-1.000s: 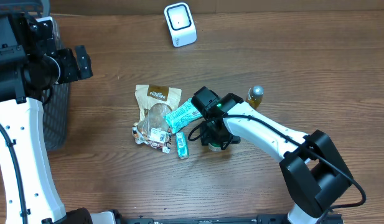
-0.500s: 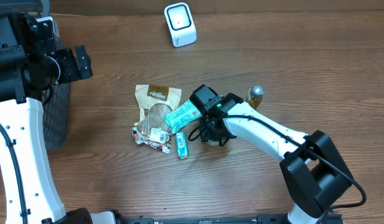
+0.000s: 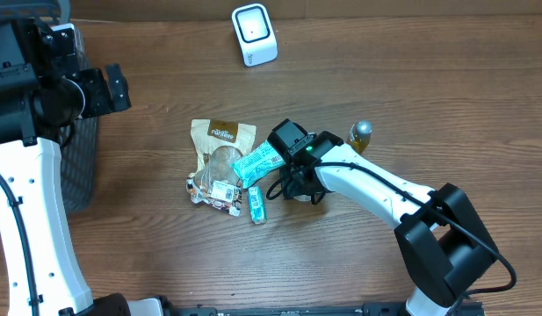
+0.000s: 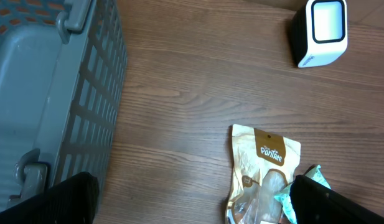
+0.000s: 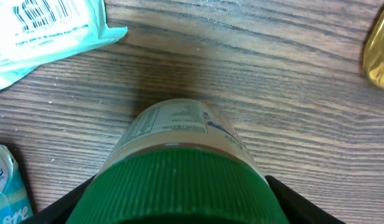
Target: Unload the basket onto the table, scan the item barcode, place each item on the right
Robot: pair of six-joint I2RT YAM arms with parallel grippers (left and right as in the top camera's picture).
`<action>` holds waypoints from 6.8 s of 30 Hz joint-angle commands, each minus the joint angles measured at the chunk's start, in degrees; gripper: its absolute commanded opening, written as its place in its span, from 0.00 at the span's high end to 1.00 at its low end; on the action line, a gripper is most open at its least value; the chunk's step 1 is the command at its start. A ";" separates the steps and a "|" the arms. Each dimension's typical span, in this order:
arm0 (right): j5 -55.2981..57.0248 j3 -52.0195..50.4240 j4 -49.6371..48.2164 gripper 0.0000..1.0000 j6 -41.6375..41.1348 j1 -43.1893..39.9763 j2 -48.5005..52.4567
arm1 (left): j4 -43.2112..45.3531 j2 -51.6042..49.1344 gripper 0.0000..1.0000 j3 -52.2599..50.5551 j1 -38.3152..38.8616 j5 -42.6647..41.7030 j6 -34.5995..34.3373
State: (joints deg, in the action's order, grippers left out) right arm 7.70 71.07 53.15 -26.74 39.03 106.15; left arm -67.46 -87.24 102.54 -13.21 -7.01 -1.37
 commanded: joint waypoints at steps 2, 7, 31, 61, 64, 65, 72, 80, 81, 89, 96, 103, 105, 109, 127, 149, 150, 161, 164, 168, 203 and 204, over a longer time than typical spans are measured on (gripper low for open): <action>-0.22 0.17 -0.59 0.26 0.24 -0.20 0.24 | 0.15 -0.13 0.01 0.63 0.11 0.11 -0.35; 0.00 -0.07 -0.44 0.22 0.24 -0.20 0.28 | 0.15 -0.13 0.00 0.63 0.11 0.11 -0.35; -0.24 -1.53 -2.82 0.21 0.22 -0.20 0.39 | 0.15 -0.13 0.01 0.63 0.11 0.11 -0.35; -1.36 14.21 11.63 0.37 0.02 -0.20 0.37 | 0.15 -0.13 0.00 0.63 0.11 0.11 -0.35; -3.67 18.14 14.78 0.38 0.02 -0.20 0.35 | 0.15 -0.13 0.00 0.63 0.11 0.13 -0.35; -4.42 19.17 15.52 0.38 0.02 -0.20 0.33 | 0.15 -0.13 0.00 0.63 0.11 0.11 -0.35; -11.50 24.85 18.75 0.37 0.09 -0.20 0.00 | 0.15 -0.13 0.00 0.63 0.11 0.11 -0.35; -25.73 28.00 22.53 0.37 2.21 -3.89 -0.02 | 0.15 -0.13 0.00 0.63 0.11 0.11 -0.35; -28.17 28.06 22.97 0.37 2.21 -5.05 -0.02 | 0.15 -0.13 0.00 0.63 0.11 0.11 -0.35; -52.28 28.06 24.30 0.40 2.14 -14.95 -0.02 | 0.15 -0.13 0.00 0.66 0.11 0.13 -0.35; -61.48 28.06 24.98 0.30 1.01 -17.42 -0.02 | 0.15 -0.13 0.01 0.63 0.11 0.11 -0.35; -64.83 28.06 24.50 0.30 -5.97 -17.42 -0.02 | 0.15 -0.13 0.00 0.63 0.11 0.11 -0.35; -64.83 28.06 24.52 0.31 -6.29 -17.42 -0.02 | 0.15 -0.13 0.00 0.63 0.11 0.11 -0.35; -64.06 28.04 24.26 0.36 -6.25 -17.42 0.00 | 0.17 -0.13 0.00 0.66 0.11 0.11 -0.35; -29.88 26.73 26.77 0.42 -5.81 -13.81 0.09 | 0.15 -0.13 0.00 0.63 0.11 0.11 -0.35; -28.94 5.79 16.04 0.41 -0.39 -8.85 0.39 | 0.15 -0.13 0.00 0.63 0.11 0.11 -0.35; -28.94 5.01 15.50 0.41 -0.39 -8.87 0.39 | 0.15 -0.13 0.00 0.63 0.11 0.11 -0.35; -28.70 0.87 9.35 0.41 -0.39 -8.87 0.39 | 0.15 -0.13 0.00 0.63 0.11 0.11 -0.35; -28.70 0.87 8.24 0.24 -0.39 -8.87 0.39 | 0.15 -0.13 0.00 0.63 0.11 0.11 -0.35; -28.70 0.87 7.74 0.09 -0.39 -8.87 0.39 | 0.15 -0.13 0.00 0.63 0.11 0.11 -0.35; -11.15 4.39 5.31 0.00 -7.61 -7.45 0.39 | 0.15 -0.13 0.00 0.63 0.11 0.11 -0.35; -11.15 4.39 5.09 0.00 -7.61 -7.45 0.39 | 0.15 -0.13 0.01 0.63 0.11 0.11 -0.35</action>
State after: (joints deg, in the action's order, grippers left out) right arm -5.56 73.84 58.76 -33.65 31.22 106.91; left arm -67.46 -87.24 102.54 -13.21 -7.01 -1.37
